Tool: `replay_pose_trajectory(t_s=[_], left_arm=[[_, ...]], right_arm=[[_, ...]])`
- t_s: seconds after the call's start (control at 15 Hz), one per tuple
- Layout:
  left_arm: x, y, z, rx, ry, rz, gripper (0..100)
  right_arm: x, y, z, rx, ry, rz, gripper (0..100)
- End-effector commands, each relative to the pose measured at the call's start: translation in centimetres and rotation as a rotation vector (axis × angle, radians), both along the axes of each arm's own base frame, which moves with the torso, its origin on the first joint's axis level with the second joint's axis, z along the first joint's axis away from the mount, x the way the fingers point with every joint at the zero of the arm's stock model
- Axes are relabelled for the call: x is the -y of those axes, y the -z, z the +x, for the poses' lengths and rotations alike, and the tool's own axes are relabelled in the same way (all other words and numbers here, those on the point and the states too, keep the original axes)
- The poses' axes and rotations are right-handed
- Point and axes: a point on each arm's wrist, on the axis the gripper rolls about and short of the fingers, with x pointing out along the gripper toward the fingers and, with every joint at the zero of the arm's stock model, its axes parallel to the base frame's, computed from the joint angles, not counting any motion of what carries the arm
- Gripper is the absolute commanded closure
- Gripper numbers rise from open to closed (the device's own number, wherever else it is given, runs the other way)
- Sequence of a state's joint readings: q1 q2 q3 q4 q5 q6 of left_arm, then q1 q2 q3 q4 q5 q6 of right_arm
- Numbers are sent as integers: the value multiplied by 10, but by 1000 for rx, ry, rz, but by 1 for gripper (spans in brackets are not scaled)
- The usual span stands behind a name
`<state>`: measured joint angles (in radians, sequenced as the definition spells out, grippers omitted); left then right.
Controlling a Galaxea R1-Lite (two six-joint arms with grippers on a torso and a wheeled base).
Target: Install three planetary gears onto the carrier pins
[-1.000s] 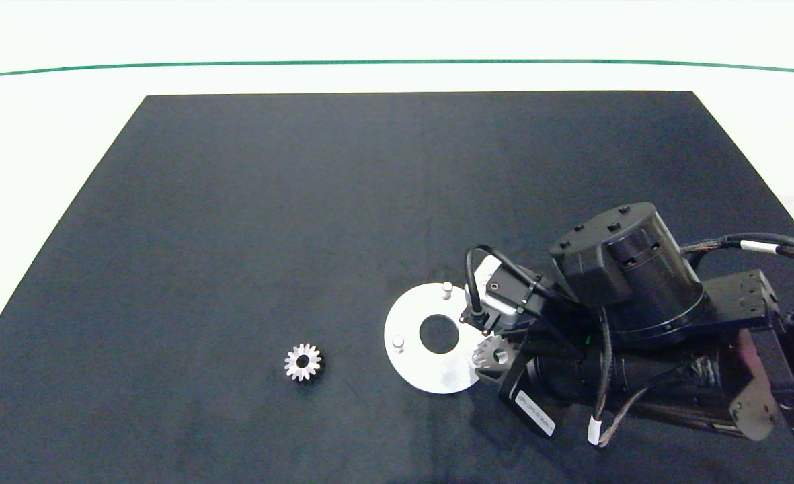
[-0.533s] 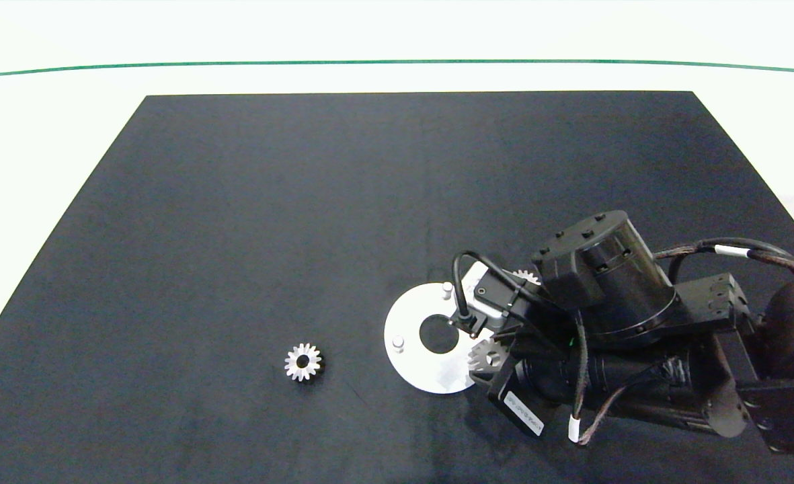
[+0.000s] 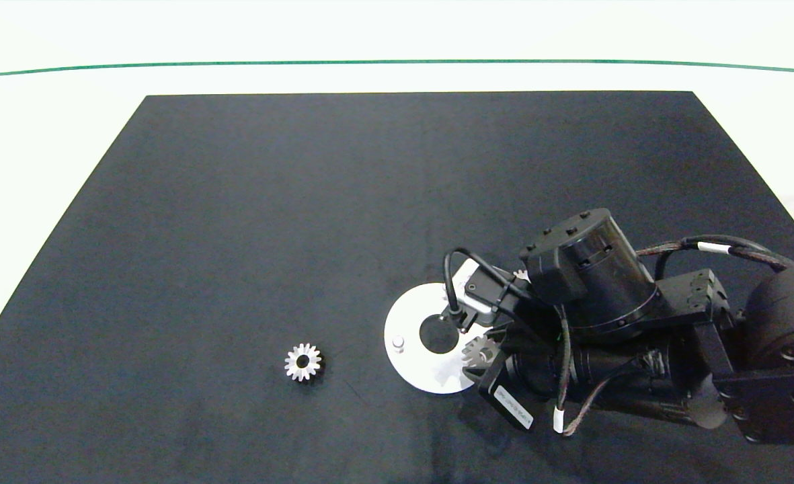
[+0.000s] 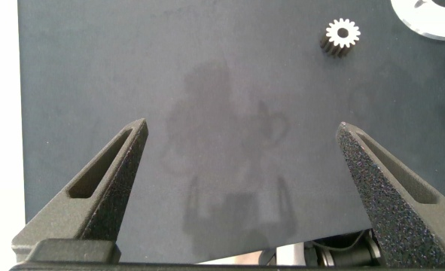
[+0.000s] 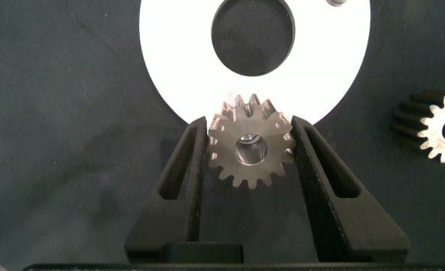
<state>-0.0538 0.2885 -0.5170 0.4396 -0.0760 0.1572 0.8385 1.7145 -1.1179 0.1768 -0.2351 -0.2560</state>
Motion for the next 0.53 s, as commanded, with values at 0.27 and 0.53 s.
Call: replay_pose_trajectory(t_s=[0.27, 0.53], left_arm=[[0, -1, -1, 7, 1, 0, 0], [0, -2, -1, 10, 1, 0, 0]], right_arm=[[-2, 2, 1, -4, -3, -7, 81], [-3, 4, 2, -5, -1, -8, 81]])
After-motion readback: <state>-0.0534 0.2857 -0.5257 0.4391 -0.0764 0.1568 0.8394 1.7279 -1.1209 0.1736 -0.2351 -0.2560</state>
